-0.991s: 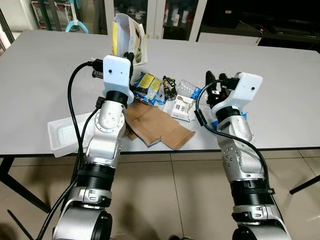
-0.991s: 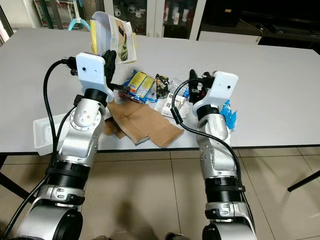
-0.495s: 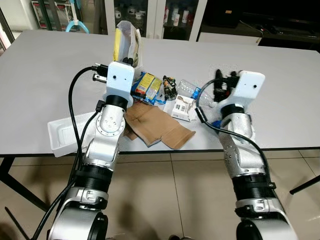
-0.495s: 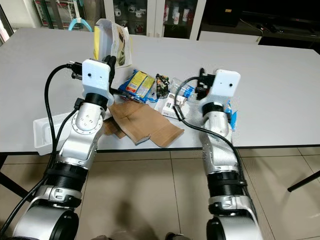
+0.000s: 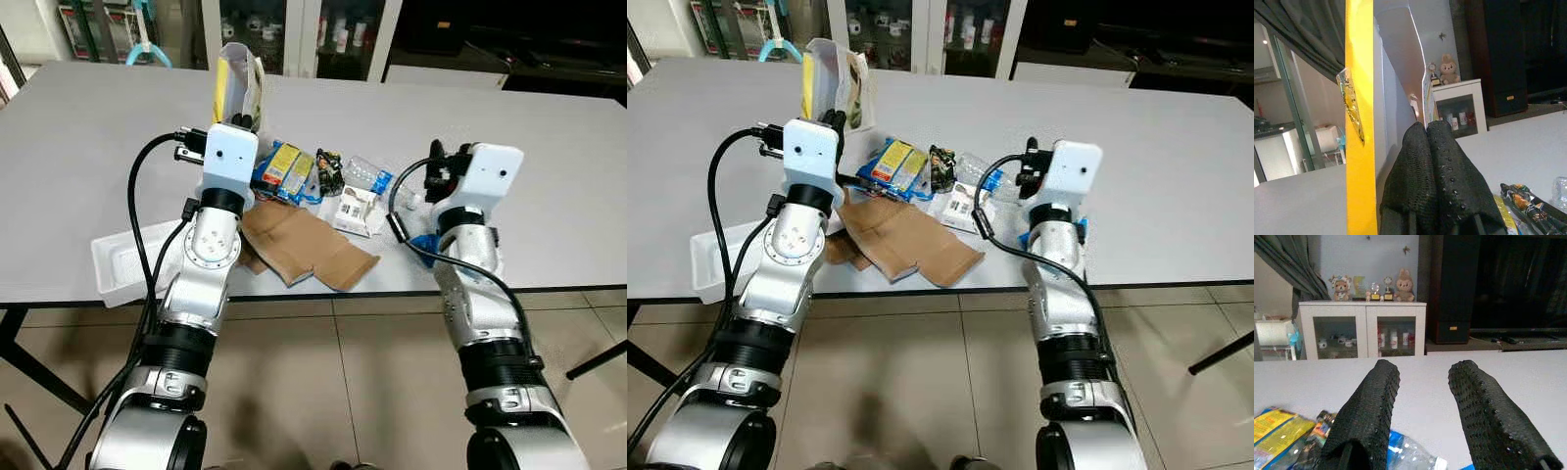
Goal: Picking trash to rubbish bin
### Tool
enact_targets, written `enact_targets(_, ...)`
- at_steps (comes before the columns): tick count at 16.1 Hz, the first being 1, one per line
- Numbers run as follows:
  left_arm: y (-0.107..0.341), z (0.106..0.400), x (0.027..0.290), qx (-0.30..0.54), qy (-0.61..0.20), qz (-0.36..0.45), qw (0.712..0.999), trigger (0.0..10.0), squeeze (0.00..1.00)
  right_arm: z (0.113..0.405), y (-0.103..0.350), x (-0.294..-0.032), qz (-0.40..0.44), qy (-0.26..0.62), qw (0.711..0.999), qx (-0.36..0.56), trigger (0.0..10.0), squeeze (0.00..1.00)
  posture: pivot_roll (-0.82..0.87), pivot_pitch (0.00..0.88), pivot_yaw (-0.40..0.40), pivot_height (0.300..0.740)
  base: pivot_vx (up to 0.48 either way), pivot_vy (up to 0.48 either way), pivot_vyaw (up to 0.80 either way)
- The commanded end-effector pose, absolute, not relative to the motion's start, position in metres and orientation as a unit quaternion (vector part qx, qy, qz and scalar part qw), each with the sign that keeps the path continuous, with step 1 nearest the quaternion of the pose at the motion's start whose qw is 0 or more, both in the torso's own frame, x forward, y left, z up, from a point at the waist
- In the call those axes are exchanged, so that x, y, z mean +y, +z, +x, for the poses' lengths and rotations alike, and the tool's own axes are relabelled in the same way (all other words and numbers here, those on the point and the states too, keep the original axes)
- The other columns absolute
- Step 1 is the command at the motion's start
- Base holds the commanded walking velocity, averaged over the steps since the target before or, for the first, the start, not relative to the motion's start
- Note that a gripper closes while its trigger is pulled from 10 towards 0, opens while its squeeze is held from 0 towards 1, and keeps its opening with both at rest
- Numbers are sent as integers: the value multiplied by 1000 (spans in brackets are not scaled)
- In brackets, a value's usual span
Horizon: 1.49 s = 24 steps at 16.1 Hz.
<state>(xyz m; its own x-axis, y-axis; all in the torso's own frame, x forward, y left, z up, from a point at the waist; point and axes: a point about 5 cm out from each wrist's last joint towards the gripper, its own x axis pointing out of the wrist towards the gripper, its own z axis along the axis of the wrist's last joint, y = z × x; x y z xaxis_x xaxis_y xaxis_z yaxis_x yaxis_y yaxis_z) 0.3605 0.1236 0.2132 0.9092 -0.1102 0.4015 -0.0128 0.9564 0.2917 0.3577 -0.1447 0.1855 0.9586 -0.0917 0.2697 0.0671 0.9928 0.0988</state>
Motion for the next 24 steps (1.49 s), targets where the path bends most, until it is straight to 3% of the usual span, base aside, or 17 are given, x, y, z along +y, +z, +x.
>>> enact_targets(1,217,359,117,-226,-31,150,962,10000,0,359,188,-143,40,-41,988,-145,10000,0,-37,7,-79,740,0,0,0)
enact_targets(24,218,362,119,-225,-26,153,962,10000,0,358,178,-138,51,-33,990,-124,10000,0,-41,48,-81,740,-298,0,0)
